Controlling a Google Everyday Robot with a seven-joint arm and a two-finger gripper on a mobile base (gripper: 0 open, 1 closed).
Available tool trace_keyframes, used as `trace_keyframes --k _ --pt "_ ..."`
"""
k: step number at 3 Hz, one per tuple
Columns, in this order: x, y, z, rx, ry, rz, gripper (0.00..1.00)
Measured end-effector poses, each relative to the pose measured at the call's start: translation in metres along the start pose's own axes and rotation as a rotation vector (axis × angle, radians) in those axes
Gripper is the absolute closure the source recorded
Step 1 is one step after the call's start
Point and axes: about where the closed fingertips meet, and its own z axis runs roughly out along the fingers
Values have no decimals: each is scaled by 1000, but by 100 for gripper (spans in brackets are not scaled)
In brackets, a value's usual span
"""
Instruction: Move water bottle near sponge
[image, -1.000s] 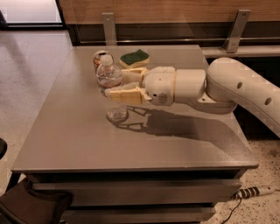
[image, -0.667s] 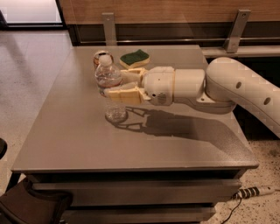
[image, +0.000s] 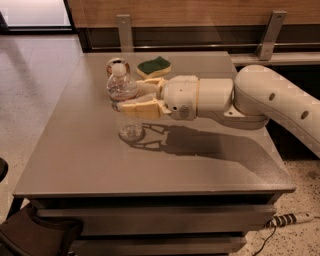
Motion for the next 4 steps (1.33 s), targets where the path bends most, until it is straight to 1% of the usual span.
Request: trace_keyframes --k 1,2,3,4 --pt "-2 -3 -2 10 -3 11 100" --pt "-16 -29 -31 107 -11 74 100" --pt "-42 -67 -73 228 25 127 100" --pt "-57 -110 -111 322 88 156 100"
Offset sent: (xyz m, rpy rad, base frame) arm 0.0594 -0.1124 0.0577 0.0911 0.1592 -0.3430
